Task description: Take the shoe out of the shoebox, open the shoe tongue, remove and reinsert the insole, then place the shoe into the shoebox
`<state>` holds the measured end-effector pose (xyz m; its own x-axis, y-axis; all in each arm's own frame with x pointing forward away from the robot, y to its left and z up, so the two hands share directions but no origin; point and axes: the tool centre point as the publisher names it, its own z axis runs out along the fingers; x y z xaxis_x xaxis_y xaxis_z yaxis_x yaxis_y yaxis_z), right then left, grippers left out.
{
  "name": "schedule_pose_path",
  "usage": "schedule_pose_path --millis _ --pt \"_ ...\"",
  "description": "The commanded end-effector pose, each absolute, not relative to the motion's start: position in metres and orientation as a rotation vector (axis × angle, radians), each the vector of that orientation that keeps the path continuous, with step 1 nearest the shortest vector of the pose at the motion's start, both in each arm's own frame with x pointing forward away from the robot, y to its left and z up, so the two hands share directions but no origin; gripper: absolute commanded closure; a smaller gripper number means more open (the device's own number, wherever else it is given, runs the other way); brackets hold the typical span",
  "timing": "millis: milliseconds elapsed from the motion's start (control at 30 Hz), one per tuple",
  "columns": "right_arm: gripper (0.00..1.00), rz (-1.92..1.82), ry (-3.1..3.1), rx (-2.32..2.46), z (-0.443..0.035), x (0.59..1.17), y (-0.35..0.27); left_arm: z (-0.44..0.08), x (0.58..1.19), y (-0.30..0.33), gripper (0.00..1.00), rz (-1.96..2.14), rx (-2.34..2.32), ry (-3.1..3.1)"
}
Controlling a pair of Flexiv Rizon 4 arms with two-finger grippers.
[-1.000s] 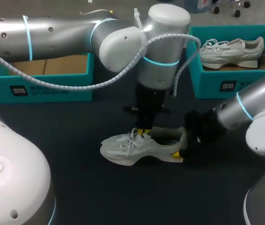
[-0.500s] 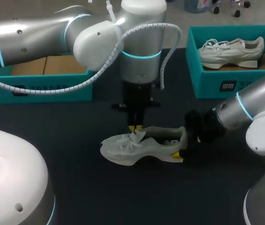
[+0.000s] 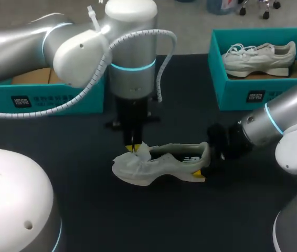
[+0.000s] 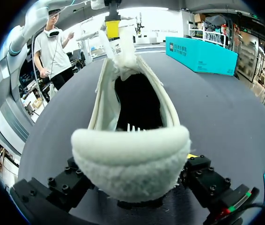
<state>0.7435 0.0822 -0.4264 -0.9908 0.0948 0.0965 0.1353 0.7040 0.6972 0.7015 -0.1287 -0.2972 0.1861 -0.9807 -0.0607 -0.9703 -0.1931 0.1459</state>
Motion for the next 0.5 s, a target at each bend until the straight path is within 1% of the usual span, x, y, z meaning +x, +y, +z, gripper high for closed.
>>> schedule_pose_path --millis 33,500 --pt "1.0 -1.169 -2.853 -0.195 -0.431 0.743 0.084 -0.31 0.701 -0.117 1.0 -0.134 2.346 -1.909" --pt "1.0 -1.169 -2.853 -0.195 -0.431 0.743 0.084 -0.359 0.702 -0.097 1.0 -0.174 2.439 -1.861"
